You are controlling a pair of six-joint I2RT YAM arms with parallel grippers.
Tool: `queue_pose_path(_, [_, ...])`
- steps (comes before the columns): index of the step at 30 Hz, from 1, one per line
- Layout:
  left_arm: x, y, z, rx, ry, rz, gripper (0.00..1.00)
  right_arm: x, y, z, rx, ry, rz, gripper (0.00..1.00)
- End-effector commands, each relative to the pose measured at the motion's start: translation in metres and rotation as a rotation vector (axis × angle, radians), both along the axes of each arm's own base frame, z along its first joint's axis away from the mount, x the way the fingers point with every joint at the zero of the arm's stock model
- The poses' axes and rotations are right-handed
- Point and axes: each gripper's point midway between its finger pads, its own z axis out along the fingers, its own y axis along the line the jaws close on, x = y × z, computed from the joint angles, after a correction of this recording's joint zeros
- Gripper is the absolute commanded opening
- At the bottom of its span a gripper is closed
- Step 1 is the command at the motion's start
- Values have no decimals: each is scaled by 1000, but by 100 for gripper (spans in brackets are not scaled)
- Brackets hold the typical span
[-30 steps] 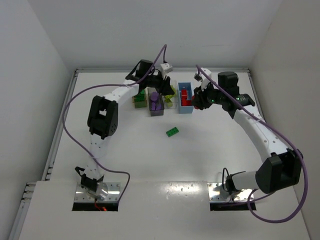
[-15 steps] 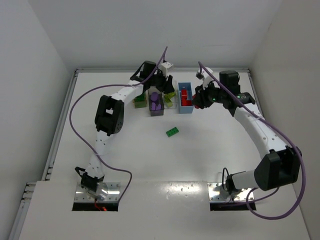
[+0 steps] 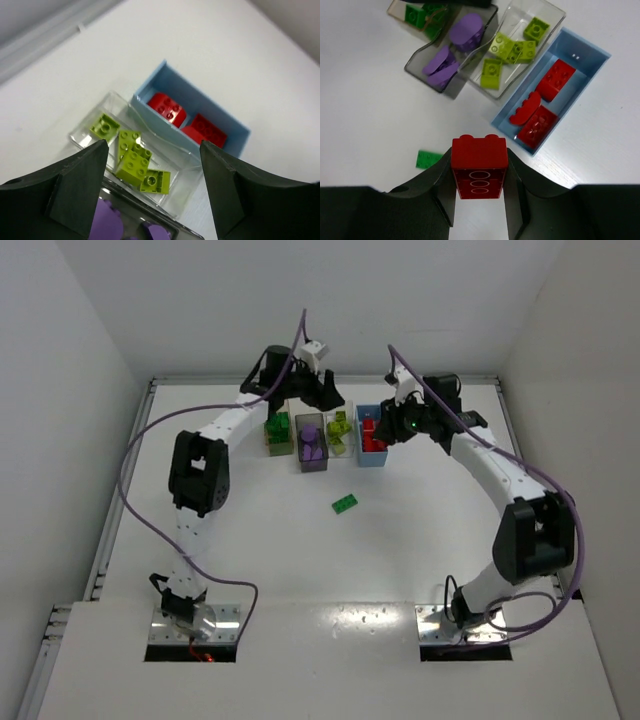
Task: Sort the legos into containers by color
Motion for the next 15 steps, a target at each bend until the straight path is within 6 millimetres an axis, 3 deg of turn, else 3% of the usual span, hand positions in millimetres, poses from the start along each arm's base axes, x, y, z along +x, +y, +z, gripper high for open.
queue_pose_path(1, [-24,15,144,-100,-230,-50,80,53,15,28,102,-80,-99,6])
queue_pose_path(3, [-32,27,140,-22,-245,-68,80,72,19,34,128,-81,-126,6])
queue_pose_path(4, [-44,32,124,14,-184,-77,80,81,17,29,115,-80,-147,6])
queue_pose_path(5, [-51,39,136,31,-207,-54,80,89,17,5,101,-26,-162,6])
queue_pose_path(6, [-60,44,114,51,-154,-48,80,95,19,4,98,-18,-163,6])
queue_pose_path(7, [-65,51,110,61,-149,-41,80,100,16,-5,81,-3,-183,6])
queue_pose_path(8, [-72,56,122,61,-173,-26,80,107,15,-6,74,-7,-194,6])
queue_pose_path(9, [-80,59,105,78,-143,-32,80,112,13,-22,56,15,-211,6])
queue_pose_path(15, [-106,69,92,91,-102,-57,80,130,11,-56,22,62,-251,13])
